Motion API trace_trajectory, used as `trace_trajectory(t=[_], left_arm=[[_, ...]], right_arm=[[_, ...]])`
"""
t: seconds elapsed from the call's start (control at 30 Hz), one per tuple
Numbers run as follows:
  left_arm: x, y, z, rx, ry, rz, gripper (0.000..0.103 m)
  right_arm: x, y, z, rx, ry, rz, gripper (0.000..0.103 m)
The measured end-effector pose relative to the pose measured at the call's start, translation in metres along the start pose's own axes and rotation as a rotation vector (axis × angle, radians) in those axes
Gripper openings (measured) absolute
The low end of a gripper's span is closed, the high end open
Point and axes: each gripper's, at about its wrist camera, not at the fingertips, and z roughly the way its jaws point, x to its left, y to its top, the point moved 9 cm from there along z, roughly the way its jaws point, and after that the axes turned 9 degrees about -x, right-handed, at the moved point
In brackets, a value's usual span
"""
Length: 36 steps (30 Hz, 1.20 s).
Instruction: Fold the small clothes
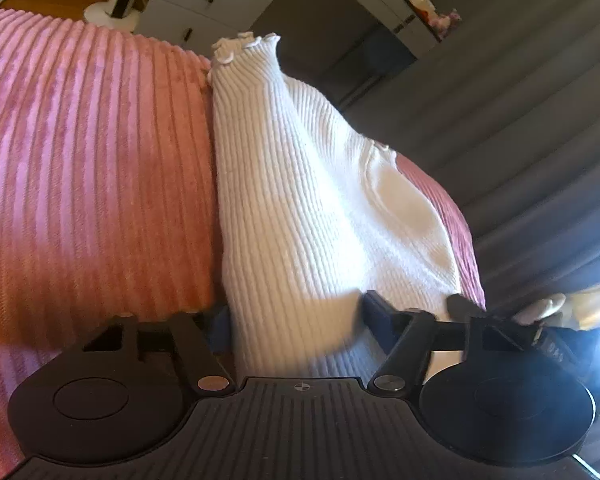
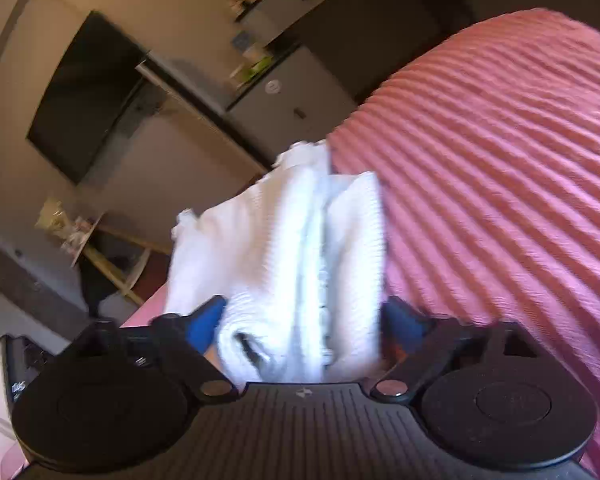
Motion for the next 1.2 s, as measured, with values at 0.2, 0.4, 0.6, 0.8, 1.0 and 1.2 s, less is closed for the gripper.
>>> trace_trajectory(t=[0.2,0.4,0.6,0.8,1.0,1.2], left_arm=[[-0.001,0.001,0.008,0.0,0.008,0.008,0.067],[-0.012,0.0,0.008,-0.013,0.057,0.081,0.056],[-0.016,0.002,0.006,-0.015,0.075,0.105,0.05],[-0.015,0.002,0.006,-0.015,0.079,0.12,0.051],[-0.011,0.0,0.01,-0.014,0.084,0.111,0.061],[-0.008,0.001,0.014,-0.016,0.064,0.068,0.059]], right_arm=[[0.001,-0.004,0.01,0.009,-0.02,-0.034,0.069],[0.011,-0.009,0.01,-0.014,-0.079,-0.142,0.056],[0.015,-0.01,0.008,-0.007,-0.099,-0.202,0.054],[0.014,-0.011,0.011,0.004,-0.108,-0.222,0.055],[0.014,-0.01,0.017,0.013,-0.11,-0.205,0.06],[0.019,-0.01,0.023,0.009,-0.12,-0.209,0.06]])
